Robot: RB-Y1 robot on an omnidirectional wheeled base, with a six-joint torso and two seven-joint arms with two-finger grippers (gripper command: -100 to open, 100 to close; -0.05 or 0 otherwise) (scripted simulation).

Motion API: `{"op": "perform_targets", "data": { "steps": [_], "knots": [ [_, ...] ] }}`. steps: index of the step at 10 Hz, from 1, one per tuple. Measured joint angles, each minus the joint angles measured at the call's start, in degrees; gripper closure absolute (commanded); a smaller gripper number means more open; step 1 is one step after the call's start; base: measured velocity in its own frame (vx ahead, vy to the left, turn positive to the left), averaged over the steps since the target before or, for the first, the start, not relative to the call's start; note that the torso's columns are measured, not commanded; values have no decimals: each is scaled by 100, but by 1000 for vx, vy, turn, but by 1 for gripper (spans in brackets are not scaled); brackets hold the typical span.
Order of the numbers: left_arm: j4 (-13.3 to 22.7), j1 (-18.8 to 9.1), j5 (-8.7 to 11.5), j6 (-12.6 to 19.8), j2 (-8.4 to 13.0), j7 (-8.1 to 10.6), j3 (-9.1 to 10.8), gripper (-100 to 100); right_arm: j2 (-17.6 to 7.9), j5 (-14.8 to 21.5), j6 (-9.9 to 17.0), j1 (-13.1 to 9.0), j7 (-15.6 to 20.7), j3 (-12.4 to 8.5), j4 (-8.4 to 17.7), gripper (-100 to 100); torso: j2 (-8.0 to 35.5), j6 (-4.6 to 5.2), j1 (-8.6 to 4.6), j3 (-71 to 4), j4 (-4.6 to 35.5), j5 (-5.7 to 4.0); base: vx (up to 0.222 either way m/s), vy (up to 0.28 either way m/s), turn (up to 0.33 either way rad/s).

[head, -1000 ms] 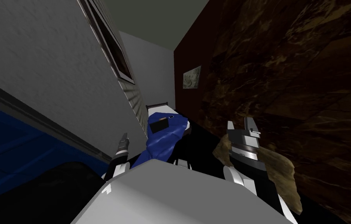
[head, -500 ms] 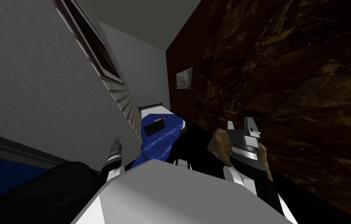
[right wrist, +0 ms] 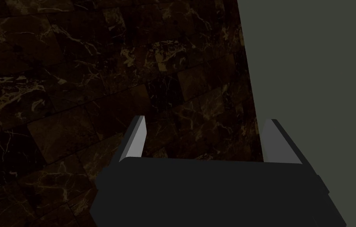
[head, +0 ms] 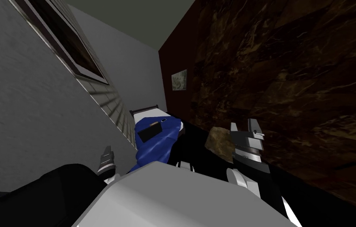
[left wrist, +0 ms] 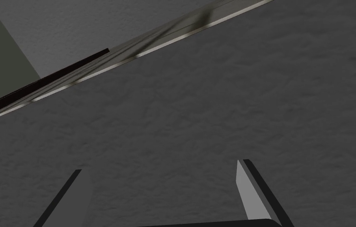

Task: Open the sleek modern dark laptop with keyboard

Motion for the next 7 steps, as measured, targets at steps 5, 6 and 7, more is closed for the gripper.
{"op": "perform_targets", "data": {
  "steps": [5, 6, 7],
  "knots": [
    [604, -59, 327, -163, 62, -210, 300, -100, 0, 0, 0, 0, 0, 0, 0, 0, -1, 7, -3, 0, 1, 0, 3, 18, -201],
    [725, -33, 375, -215, 49, -234, 335, -100, 0, 0, 0, 1, 0, -1, 0, 0, 1, -7, 1, 1, 0, 1, 3, 25, -344],
    [937, -65, 465, -292, 89, -267, 411, -100, 0, 0, 0, 0, 0, 0, 0, 0, 0, 2, 4, 1, 0, 1, 2, 27, -159]
  ]
}}
